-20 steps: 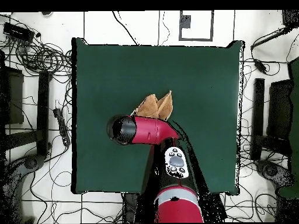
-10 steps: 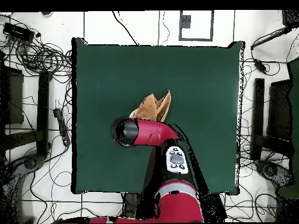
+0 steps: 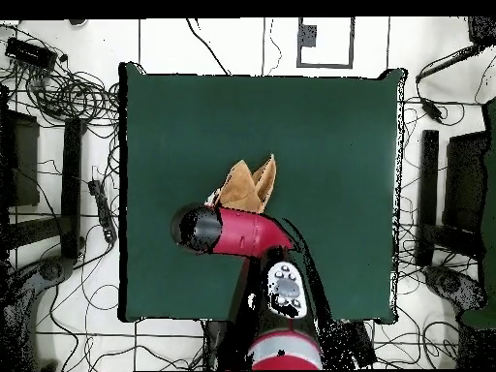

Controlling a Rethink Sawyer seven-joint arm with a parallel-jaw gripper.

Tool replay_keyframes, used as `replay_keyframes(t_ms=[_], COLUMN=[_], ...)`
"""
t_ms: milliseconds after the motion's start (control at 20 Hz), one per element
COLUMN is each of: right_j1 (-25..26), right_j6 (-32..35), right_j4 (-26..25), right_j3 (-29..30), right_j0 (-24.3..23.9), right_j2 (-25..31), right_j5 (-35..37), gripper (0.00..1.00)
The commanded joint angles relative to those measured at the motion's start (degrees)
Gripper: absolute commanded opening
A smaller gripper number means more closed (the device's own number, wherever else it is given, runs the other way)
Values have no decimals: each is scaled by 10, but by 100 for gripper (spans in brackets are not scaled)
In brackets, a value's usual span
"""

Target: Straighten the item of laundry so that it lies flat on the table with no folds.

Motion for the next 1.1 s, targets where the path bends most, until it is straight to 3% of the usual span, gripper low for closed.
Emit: replay_keyframes(t_ms=[50,450,650,850,1100], right_j1=[-94,-106,-45,28,87], right_j6=[219,270,220,190,169], right_j4=[92,139,130,97,63], right_j3=[115,88,101,75,39], right_j0=[72,162,121,77,56], right_j2=[32,-19,-8,14,-6], right_j5=[37,59,-37,-135,-186], gripper=[0,0,0,0,0])
